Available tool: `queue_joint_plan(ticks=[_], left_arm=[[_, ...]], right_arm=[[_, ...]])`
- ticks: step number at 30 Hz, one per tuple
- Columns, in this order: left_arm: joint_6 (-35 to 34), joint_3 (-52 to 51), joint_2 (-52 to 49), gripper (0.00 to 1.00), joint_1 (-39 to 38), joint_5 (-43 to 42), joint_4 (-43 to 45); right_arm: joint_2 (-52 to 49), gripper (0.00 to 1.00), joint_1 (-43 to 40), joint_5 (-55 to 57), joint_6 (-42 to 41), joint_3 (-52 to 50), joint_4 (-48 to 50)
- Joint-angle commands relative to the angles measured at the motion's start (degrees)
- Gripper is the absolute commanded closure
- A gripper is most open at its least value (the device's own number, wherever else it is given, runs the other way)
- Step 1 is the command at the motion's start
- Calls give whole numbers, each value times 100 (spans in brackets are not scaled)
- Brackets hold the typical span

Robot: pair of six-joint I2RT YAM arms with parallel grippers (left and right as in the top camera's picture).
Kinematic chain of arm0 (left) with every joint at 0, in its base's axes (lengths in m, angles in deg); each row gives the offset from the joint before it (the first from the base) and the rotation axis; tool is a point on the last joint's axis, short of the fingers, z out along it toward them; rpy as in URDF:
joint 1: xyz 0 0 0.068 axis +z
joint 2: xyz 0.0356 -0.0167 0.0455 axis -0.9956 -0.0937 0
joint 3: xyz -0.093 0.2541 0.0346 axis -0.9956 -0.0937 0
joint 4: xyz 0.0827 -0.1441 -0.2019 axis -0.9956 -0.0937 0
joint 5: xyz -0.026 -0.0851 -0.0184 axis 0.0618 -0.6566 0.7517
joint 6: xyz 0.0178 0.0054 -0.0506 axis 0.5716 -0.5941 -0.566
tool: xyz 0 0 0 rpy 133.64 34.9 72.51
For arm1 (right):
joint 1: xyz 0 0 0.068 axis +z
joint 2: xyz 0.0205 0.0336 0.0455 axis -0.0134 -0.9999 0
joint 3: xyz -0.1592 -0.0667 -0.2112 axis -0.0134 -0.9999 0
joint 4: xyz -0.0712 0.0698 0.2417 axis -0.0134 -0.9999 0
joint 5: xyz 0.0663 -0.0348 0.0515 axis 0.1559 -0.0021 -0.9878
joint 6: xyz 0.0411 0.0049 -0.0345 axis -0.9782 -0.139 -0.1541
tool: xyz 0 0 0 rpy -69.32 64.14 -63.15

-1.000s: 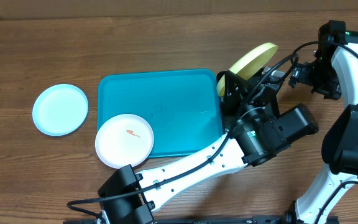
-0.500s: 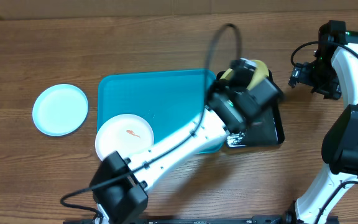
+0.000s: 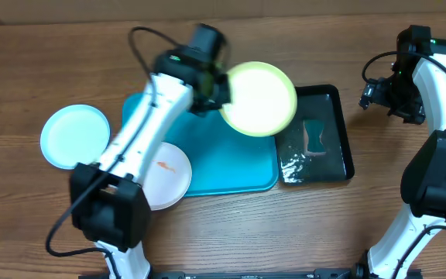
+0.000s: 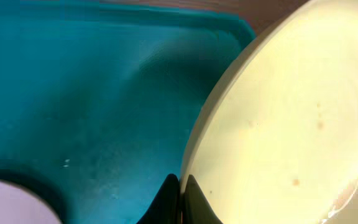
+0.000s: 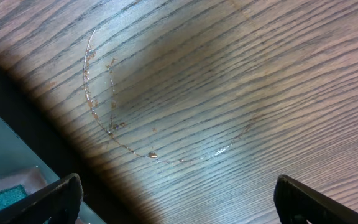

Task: Clean dirty plates on tray and stack at the side
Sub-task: 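Carry the yellow plate left and set it on the light-blue plate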

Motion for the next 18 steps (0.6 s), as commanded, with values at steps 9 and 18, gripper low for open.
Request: queue_joint_plan(ticks=[9,18], left_arm=[[568,118,109,96,2492,-1279,-874],[826,109,109,96,4367,-409,-1504]], right_arm=[[160,0,-22,39,-15,87,28],[160,0,-22,39,-15,87,28]])
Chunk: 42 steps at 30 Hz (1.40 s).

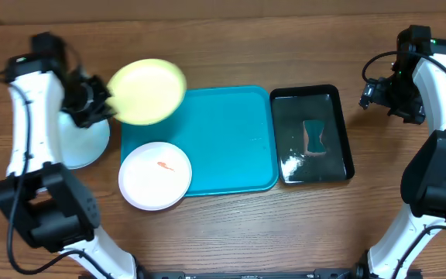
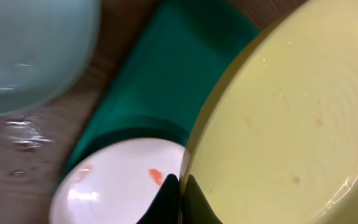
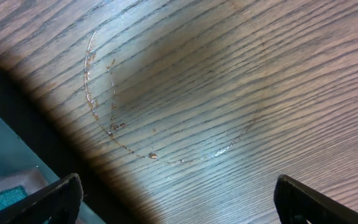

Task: Clean dirty plates on tray and stack at the side
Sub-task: 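Carry the yellow plate left and set it on the light-blue plate, then move the left gripper to the white plate's left rim and grip it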

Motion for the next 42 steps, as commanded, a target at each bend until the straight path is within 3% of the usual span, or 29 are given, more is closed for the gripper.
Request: queue_joint_plan(ticks=[1,11,30,31,32,34,35,36,38,42], left_arm=[[192,107,109,96,686,579,-149],[-354,-105,109,96,1985,1827,61],[-481,-1102,107,96,2028,1969,1381],[-481,-1106,107,93,2028,1967,1384],[-479,-1106,107,83,2028,1967,1384],[-450,-1106,107,45,2026,1821,1377],[-446,-1106,107,30,2026,1650,1370],[-350,-1108,107,21,2026,1333,1368],[50,-1106,107,16,2013,404,1327],[343,-1106,109,16,1884,-654,859]], right_arm=[[160,0,-22,39,-15,87,17],[160,0,-22,39,-15,87,17],[160,0,-22,39,-15,87,17],[160,0,-22,39,-15,87,17],[160,0,-22,39,-15,87,17],[160,0,-22,39,-15,87,17],[160,0,-22,39,-15,87,17],[160,0,-22,39,-15,87,17],[160,0,-22,39,-15,87,17],[160,0,-22,39,-15,87,17]])
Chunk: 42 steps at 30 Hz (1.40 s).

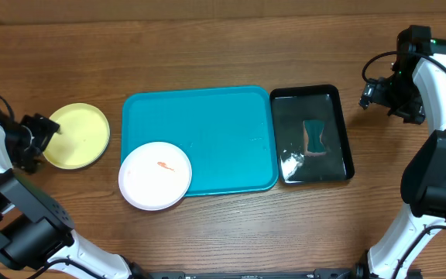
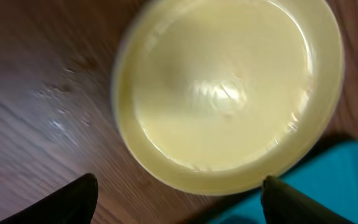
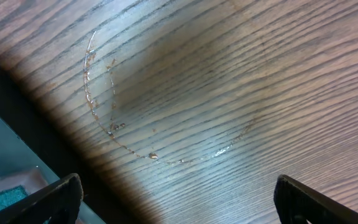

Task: Clean dirty plates on tray and stack at the side
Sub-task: 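Move the left gripper to the white plate's left rim and grip it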

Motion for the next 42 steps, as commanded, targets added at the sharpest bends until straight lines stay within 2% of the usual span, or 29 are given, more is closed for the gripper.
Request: queue_joint_plan(ticks=[1,5,8,11,16,23,25,27,29,36,42], left_arm=[[501,-31,111,17,-177,-1314,-374],[957,-28,122,20,-450,-1491,-1091],[1458,-31,166,27,-813,-1464,-1600],[1628,-31,339,28,-1165,-1274,-1902],[1517,-31,1082,35,-1598,-887,-2111],[988,-221,2354,41,-2120,234,-2262],[828,-417,2651,47,-2236,435,-2258],[693,-662,2874,59,-2284,570,-2179],[520,-1040,3062,64,-2288,758,-1996],[221,-2485,3141,61,-2273,1217,-883],[155,-3397,2975,65,-2144,1233,31]], right_arm=[[160,0,-22,42,-17,87,17],[160,0,-22,42,-17,87,15],[160,0,-22,42,-17,87,17],[160,0,-22,42,-17,87,17],[160,0,-22,42,-17,87,17],[160,0,-22,42,-17,87,17],[160,0,-22,42,-17,87,17],[160,0,-20,42,-17,87,17],[160,0,-22,42,-17,87,17],[160,0,-22,42,-17,87,17],[160,0,-22,42,-17,87,17]])
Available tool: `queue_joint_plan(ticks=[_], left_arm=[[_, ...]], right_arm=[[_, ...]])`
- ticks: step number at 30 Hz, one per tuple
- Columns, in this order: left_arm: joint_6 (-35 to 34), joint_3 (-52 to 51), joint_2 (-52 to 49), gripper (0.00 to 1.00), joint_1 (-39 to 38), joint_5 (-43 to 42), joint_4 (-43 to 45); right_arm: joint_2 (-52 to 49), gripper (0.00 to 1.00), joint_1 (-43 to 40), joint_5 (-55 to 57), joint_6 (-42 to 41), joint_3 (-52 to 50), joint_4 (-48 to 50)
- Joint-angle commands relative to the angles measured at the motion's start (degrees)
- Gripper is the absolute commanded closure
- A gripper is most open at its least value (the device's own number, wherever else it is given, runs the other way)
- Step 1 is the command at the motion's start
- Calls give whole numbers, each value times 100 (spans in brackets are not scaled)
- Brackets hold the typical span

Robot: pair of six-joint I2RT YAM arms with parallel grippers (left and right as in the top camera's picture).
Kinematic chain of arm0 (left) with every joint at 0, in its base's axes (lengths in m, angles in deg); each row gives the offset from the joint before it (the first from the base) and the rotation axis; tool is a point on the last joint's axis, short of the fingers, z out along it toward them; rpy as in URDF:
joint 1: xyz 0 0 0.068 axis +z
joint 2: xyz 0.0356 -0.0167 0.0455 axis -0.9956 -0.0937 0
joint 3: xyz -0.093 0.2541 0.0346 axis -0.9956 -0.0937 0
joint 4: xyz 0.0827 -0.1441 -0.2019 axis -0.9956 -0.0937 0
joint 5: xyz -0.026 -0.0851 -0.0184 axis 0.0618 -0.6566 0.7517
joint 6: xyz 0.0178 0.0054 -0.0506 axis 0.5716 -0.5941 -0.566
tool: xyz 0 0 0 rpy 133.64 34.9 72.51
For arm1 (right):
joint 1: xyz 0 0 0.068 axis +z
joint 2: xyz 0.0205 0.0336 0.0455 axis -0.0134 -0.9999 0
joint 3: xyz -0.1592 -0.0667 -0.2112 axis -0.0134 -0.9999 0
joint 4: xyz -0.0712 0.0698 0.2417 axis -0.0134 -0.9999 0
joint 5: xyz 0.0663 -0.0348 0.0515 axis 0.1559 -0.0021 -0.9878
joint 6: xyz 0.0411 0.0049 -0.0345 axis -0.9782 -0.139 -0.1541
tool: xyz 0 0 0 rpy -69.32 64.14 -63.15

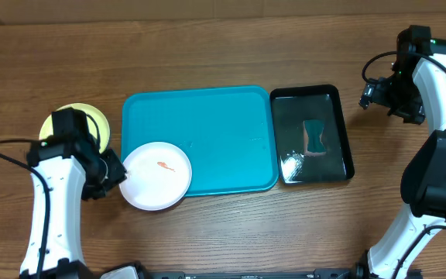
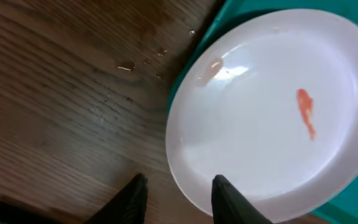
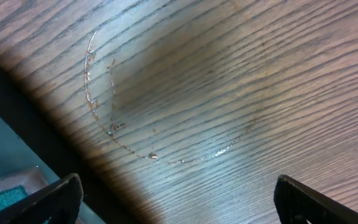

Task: Clean dirty plates on tray and stack at the side
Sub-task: 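Move the left gripper to the white plate's left rim and grip it, then drag the white plate rightward onto the teal tray center, left gripper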

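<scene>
A white plate (image 1: 158, 177) with a red smear (image 2: 305, 111) lies half on the teal tray's (image 1: 207, 124) front left corner and half on the table. My left gripper (image 1: 120, 175) (image 2: 179, 179) is open at that plate's left rim, with one finger (image 2: 224, 194) over the plate and the other over the wood. A yellow plate (image 1: 93, 118) sits on the table left of the tray, partly hidden by my left arm. Far to the right, my right gripper (image 1: 375, 96) (image 3: 178, 182) hangs wide open over bare wood.
A black basin (image 1: 342, 132) holding water and a teal sponge (image 1: 313, 137) stands right of the tray. A dried ring of residue (image 3: 110, 118) marks the wood under my right gripper. The basin's dark corner (image 3: 5, 124) shows in the right wrist view.
My left gripper has gone from beside the yellow plate at the far left to the white plate's left rim, and its fingers stand closer together. The right arm has not moved.
My left gripper held the yellow plate by its rim over the tray's right end, beside the basin. It then held it at the left, above a light-blue plate. Later the yellow plate lay on that blue plate, released. Now my gripper is at the white plate.
</scene>
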Motion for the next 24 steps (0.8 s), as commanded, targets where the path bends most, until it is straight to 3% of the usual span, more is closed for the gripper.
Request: queue_joint_plan(ticks=[1,8,18,22,24], left_arm=[[-170,-372,-160,69,146,203,310],[-225,-717,-527,77,184,262,835],[-195,-828,-988,80,173,-111,1126],[-195,-828,-988,96,173,-186,1132],[-116,-828,-988,96,173,-474,1143]], right_arm=[[160,0,-24,42,-13,87,11],[160,0,-24,42,-13,87,11],[160,0,-24,42,-13,87,11],[160,0,-24,42,-13,87,11],[160,0,-24,42,-13,87,9]])
